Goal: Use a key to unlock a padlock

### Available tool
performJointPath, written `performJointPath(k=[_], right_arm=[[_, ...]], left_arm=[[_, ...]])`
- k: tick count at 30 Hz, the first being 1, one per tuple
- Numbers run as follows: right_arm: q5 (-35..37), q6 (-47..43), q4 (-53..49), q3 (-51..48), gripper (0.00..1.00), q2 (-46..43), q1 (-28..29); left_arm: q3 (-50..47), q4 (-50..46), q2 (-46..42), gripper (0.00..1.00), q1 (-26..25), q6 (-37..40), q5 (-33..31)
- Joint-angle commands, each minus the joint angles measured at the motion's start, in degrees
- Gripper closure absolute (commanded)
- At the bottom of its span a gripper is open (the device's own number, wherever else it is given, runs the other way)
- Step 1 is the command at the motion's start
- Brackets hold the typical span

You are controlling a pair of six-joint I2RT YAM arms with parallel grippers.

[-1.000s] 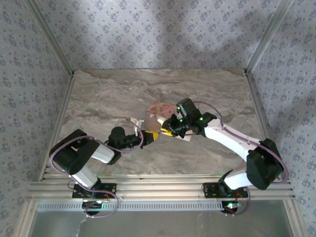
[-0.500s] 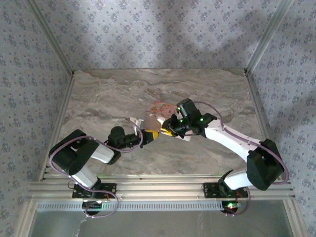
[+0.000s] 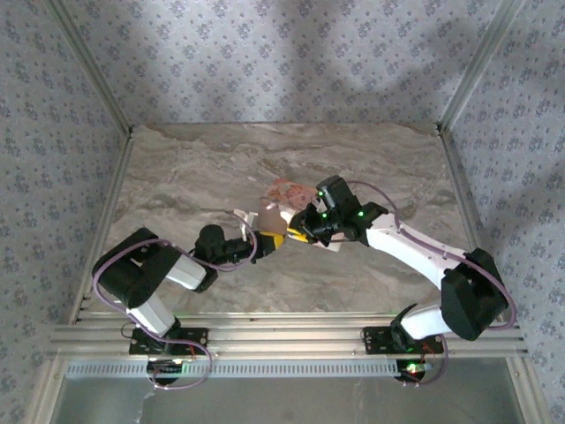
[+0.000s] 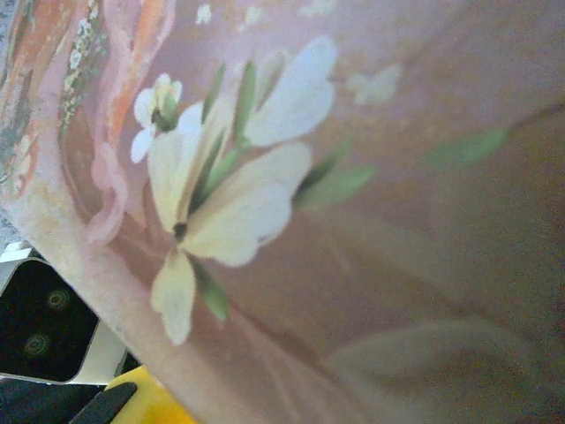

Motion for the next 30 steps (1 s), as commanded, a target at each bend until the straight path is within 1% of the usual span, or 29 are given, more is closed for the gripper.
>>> performJointPath(k=[1, 13, 20, 26, 30], right_arm=[[-5.9, 0.8, 4.4, 0.4, 1.0, -0.7, 1.1], [-5.5, -2.1, 1.1, 0.4, 1.0, 0.2, 1.6], [-4.9, -5.0, -2.5, 1.9, 1.0, 1.1, 2.2], [-4.3, -6.2, -4.6, 2.6, 1.0, 1.6, 2.5], [-5.3, -5.2, -3.6, 2.7, 1.0, 1.7, 2.7]], left_arm=[[2.8, 3.5, 1.1, 1.0, -0.7, 0.1, 1.1], [4.3, 3.5, 1.0, 1.0, -1.5, -0.2, 1.6], [5.1, 3.4, 1.1, 1.0, -1.8, -0.4, 1.4], [4.7, 3.1, -0.7, 1.0, -2.3, 0.9, -0.5], [5.1, 1.4, -0.4, 1.0, -3.4, 2.8, -1.5]])
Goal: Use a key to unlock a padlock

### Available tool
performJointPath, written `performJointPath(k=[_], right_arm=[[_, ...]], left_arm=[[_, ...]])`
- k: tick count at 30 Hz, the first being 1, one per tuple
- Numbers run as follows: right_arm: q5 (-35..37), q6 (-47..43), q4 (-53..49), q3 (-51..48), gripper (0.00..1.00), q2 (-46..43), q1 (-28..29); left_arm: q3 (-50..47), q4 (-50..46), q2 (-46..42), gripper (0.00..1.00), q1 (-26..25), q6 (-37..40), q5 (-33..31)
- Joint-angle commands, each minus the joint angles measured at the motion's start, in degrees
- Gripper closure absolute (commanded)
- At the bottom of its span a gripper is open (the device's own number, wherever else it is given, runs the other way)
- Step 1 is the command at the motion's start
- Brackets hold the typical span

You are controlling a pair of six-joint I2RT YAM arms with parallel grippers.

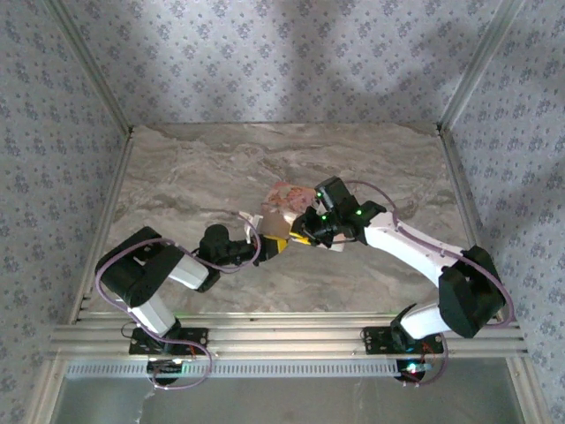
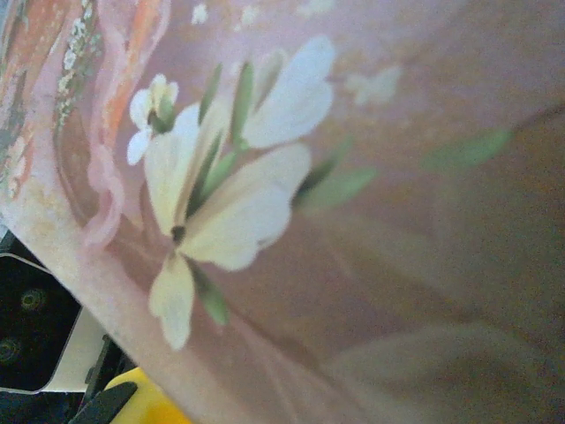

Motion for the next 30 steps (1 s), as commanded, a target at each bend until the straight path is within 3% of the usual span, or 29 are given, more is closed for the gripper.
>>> performJointPath(k=[1, 11, 17, 27, 30], right_arm=[[-6.9, -0.3, 0.8, 1.8, 1.0, 0.6, 2.6], [-7.8, -1.0, -1.0, 1.8, 1.0, 0.7, 3.0], [-7.5, -5.1, -5.4, 3.6, 1.0, 1.5, 2.7], [-7.8, -5.9, -5.3, 3.9, 1.0, 3.2, 3.5], [-7.0, -4.5, -4.5, 3.1, 1.0, 4.0, 3.6]], left_arm=[[4.1, 4.3, -1.0, 1.0, -1.8, 2.4, -2.0], [2.3, 2.0, -4.9, 1.0, -2.9, 6.3, -8.8], [2.4, -4.4, -8.9, 1.0, -2.3, 8.6, -8.3], [3.6, 1.4, -3.9, 1.0, -0.9, 3.2, -4.5], [2.7, 2.7, -3.3, 1.0, -1.8, 6.0, -6.6]])
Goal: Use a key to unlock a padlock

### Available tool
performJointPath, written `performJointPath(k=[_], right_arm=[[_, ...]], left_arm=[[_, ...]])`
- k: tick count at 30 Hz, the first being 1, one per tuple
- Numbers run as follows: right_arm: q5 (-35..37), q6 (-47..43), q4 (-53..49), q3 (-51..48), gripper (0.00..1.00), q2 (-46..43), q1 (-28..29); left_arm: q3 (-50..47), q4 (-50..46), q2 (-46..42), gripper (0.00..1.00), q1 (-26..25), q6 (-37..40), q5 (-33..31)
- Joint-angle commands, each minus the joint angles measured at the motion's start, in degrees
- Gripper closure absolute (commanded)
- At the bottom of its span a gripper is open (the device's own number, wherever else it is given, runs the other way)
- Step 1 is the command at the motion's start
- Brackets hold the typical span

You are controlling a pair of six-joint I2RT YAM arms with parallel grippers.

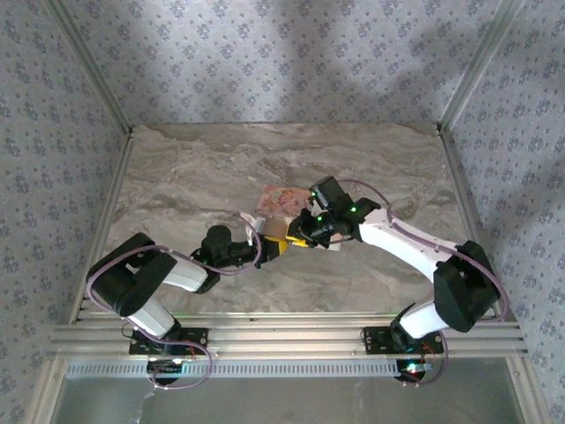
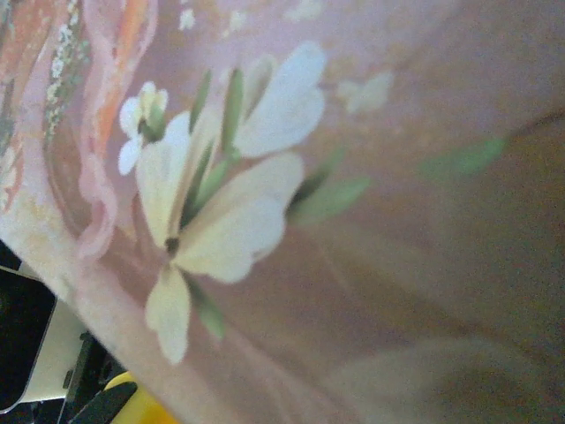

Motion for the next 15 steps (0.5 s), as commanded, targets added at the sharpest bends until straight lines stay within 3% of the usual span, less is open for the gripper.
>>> performJointPath(k=[1, 3, 5, 8, 15], right_arm=[[-5.1, 0.9, -0.4, -0.1, 1.0, 1.4, 2.3], [-4.3, 1.7, 1.0, -0.5, 1.0, 1.9, 2.5], [-2.6, 1.4, 1.3, -0.7, 0.93, 2.6, 2.9], [-0.4, 0.8, 2.5, -2.6, 0.86, 3.5, 3.8], [6.3, -0.4, 9.1, -8.8, 0.82, 4.2, 5.3]], left_arm=[[2.2, 8.1, 0.3, 1.0, -1.3, 2.9, -4.8], [0.8, 6.8, 0.3, 1.0, -3.4, 6.5, -8.7], [-1.3, 7.3, 1.3, 1.0, -5.0, 7.7, -12.4], [-4.0, 11.4, 5.0, 1.0, -6.2, 6.2, -14.3], [-6.1, 12.4, 10.8, 1.0, -11.0, 6.0, -20.1]])
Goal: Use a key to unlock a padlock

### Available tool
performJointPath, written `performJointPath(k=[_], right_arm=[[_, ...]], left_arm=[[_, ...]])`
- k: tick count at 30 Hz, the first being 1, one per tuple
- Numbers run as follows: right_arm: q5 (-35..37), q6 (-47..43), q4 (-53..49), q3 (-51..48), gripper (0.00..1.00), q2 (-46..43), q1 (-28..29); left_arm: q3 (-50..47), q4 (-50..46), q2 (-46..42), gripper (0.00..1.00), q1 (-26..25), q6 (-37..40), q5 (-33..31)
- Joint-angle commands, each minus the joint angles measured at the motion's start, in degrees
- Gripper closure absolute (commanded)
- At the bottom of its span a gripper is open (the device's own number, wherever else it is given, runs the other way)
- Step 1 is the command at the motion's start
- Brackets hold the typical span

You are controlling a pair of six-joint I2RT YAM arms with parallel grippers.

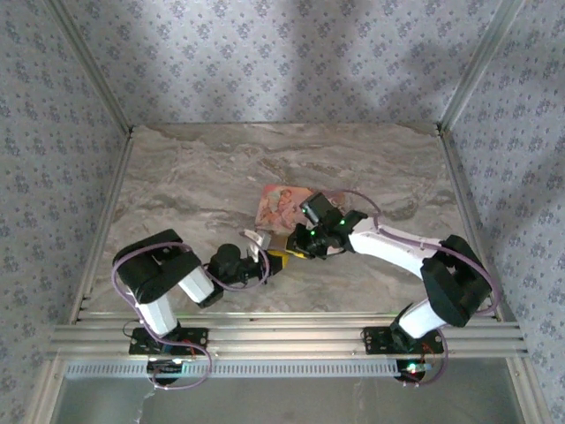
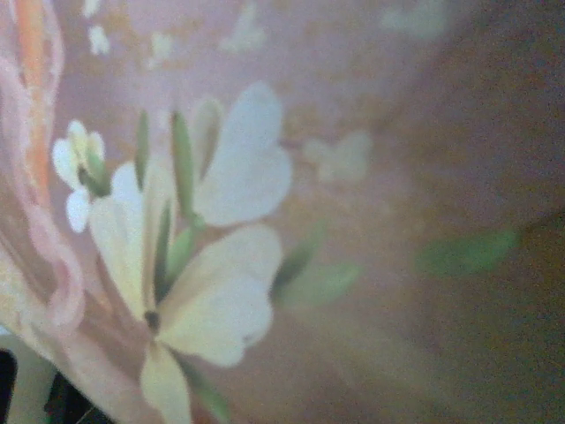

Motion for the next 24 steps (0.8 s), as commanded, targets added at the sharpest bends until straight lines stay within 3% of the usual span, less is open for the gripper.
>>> performJointPath(k=[1, 8, 11, 18, 24], right_arm=[[-0.9, 0.8, 4.1, -3.0, 0.78, 1.5, 0.9], [3.5, 2.4, 12.8, -8.2, 0.46, -0.3, 2.0], [6.3, 4.4, 16.2, -10.7, 0.4, -2.3, 2.5], [16.9, 10.9, 25.5, -19.1, 0.39, -8.9, 5.0], [19.7, 14.5, 32.3, -22.4, 0.39, -9.6, 6.2]], left_arm=[[-1.2, 3.0, 1.9, 1.0, -2.0, 0.7, -5.0], [-1.0, 2.9, 6.6, 1.0, -3.1, -4.0, -7.7], [-1.2, 2.9, 7.5, 1.0, -3.8, -5.5, -8.7], [-1.2, 2.0, 7.2, 1.0, -4.5, -8.1, -9.3], [-0.5, 1.5, 6.4, 1.0, -5.7, -10.7, -9.5]])
